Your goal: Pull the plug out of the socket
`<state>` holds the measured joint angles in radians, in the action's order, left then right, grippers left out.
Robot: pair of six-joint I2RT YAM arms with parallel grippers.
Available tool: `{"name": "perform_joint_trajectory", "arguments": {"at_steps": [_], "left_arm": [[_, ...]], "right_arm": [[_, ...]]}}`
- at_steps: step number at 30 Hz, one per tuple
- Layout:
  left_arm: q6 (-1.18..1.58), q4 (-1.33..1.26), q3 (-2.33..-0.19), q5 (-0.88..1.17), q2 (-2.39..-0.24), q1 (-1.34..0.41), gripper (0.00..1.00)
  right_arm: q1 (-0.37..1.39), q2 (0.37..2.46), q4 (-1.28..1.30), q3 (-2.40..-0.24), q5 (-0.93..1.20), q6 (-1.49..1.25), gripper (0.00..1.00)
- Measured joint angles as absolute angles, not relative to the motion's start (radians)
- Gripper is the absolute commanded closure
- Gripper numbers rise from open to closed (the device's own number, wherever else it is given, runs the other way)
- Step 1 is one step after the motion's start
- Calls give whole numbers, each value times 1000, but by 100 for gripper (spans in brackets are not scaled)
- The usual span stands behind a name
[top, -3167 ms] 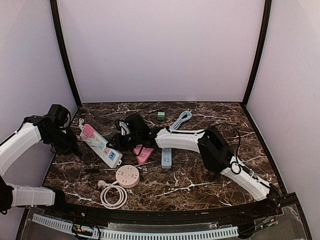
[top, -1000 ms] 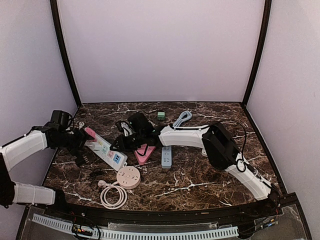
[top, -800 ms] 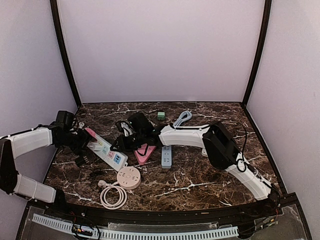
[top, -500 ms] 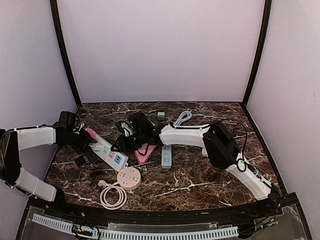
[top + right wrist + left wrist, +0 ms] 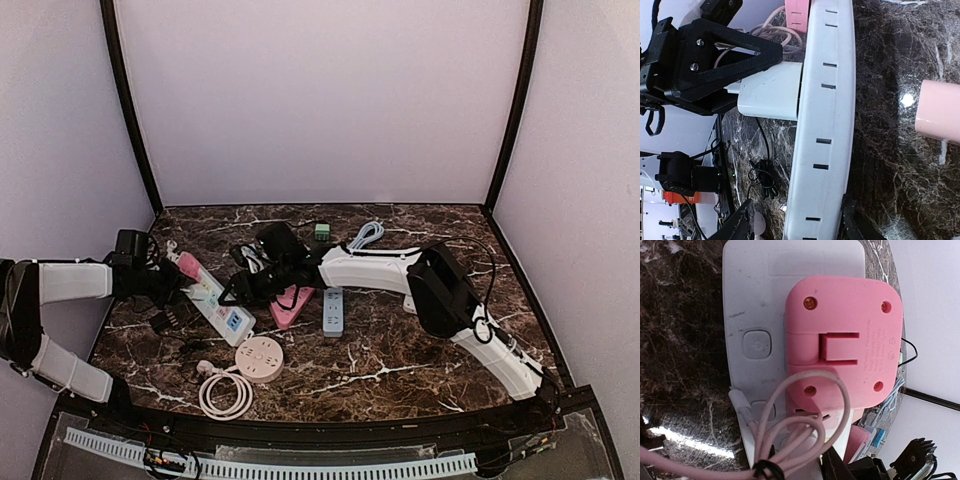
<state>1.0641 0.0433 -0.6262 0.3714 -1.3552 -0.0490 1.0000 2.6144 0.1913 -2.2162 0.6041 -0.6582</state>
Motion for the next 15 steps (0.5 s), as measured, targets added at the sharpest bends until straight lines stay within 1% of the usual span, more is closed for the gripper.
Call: {"name": "perform_joint_trajectory", "arguments": {"at_steps": [5,10,15], "left_arm": [[1087,-64,-577,405,-1355,-46,100],[1105,-117,-540,411,-1336,-43,100],[1121,-125,-507,440,-1295,-56,100]], "right_arm": [[997,2627,212,-2243,632,-673,46],[994,2645,229,-2275,643,-685,55],[999,2658,239,-2295,643,-688,55]]}}
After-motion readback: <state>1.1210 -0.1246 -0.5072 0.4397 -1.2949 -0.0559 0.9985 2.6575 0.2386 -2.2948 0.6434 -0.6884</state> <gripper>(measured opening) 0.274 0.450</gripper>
